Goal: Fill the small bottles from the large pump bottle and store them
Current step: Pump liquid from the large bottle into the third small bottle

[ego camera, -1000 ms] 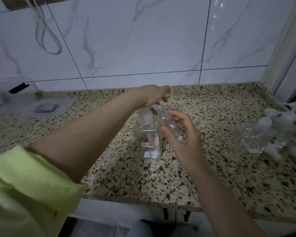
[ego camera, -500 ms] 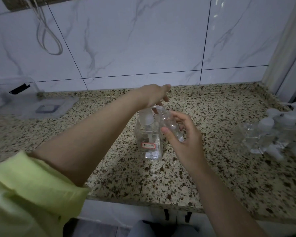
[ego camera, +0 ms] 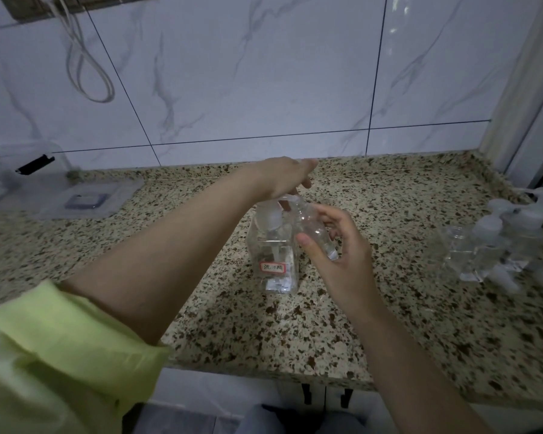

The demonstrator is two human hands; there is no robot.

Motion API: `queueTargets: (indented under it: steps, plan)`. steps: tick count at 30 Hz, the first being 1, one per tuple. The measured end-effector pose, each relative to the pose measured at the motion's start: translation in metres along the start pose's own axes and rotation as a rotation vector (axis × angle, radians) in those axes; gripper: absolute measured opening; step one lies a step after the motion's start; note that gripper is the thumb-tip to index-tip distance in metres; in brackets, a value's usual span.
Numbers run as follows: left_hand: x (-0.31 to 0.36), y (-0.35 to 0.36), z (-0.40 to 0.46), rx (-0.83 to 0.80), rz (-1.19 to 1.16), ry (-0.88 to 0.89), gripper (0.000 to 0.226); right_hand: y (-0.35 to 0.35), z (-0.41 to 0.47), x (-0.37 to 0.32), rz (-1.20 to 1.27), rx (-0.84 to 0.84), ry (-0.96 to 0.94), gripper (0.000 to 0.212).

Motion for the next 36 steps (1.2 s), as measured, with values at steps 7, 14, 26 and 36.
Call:
queueTargets:
  steps: [7,14,26,36]
  plan:
    - [0.0021,-0.0007,-0.0017,0.033,0.014,0.010,0.068,0.0000,0.0008,0.0019,-0.005,0.007,-0.006,0.044]
    - [-0.0006,0.0004,-0.0033,0.061,-0.029,0.008,0.067,0.0001,0.0005,0.0002,0.000,0.002,-0.013,0.042]
    - [0.0011,-0.0013,-0.0054,0.061,-0.060,0.000,0.065,0.0013,0.0003,0.0008,0.008,0.013,0.010,0.041]
    - [0.0052,-0.0056,-0.0088,0.079,-0.099,0.015,0.064,0.0012,-0.0005,-0.0008,0.004,0.018,-0.001,0.040]
Point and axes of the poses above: each hand's wrist, its own z-axis towards the middle knuckle, its own y-axis out of the palm, x = y × z, the point moved 2 cm from there along z, towards the middle knuckle, and after that the axes turned 4 degrees about y, right-handed, at the moved point
